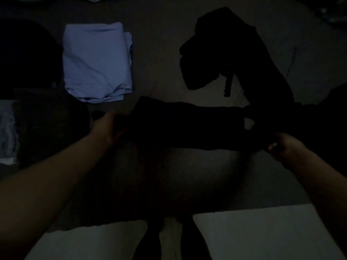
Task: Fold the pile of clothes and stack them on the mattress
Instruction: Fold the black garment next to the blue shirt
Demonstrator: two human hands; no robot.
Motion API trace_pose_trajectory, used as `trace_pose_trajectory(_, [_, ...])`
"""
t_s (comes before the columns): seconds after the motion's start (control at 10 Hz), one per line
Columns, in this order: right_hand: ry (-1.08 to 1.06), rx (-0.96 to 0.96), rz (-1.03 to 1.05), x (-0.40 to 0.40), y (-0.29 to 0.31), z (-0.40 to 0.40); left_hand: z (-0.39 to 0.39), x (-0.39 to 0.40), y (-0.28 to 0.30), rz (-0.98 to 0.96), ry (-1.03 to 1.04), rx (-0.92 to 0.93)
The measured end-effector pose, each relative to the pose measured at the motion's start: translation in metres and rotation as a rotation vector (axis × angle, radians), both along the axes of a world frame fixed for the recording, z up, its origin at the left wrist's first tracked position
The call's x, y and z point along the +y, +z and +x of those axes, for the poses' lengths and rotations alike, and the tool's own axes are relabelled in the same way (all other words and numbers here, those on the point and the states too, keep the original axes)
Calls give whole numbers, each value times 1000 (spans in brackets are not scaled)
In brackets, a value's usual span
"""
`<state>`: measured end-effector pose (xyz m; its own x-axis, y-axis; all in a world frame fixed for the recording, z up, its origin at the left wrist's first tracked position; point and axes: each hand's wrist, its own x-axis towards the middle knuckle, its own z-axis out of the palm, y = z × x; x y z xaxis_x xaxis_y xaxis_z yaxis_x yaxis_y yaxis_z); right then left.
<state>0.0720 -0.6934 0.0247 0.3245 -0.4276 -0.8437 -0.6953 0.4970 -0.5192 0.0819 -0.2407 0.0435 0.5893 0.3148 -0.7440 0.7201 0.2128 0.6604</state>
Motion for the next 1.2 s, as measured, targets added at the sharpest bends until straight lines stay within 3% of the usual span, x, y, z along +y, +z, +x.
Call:
trace_pose_trajectory(0.1, [-17,-104,8,-19,-26,56,63,-13,2,-162,10,-124])
trace_pose_trajectory(0.2, [-45,-139,88,1,-5,83,85,-24,-14,-284,81,-83])
trace_pose_trajectory(0.4, [226,143,54,46,-49,30,5,-62,-72,-172,59,269])
trace_pose_trajectory(0.5, [230,247,204,71,-69,6,-10,-82,-95,-339,164,352])
trace_pose_trajectory(0.6, [79,112,276,79,-86,5,1,-93,-103,-410,235,248])
trace_pose_trajectory(0.7, [-40,-146,369,87,-94,23,25,-95,-104,-475,271,128])
trace_pose_trajectory(0.8, [-118,-185,344,96,-97,31,44,-101,-100,-489,269,113])
trace_pose_trajectory(1.0, [-193,-189,374,101,-67,-13,12,-90,-96,-427,431,45])
trace_pose_trajectory(1.1, [-102,-74,297,98,-51,-53,-25,-67,-105,-519,576,94])
trace_pose_trajectory(1.2, [-147,26,319,100,-51,-97,-70,-49,-111,-457,539,166])
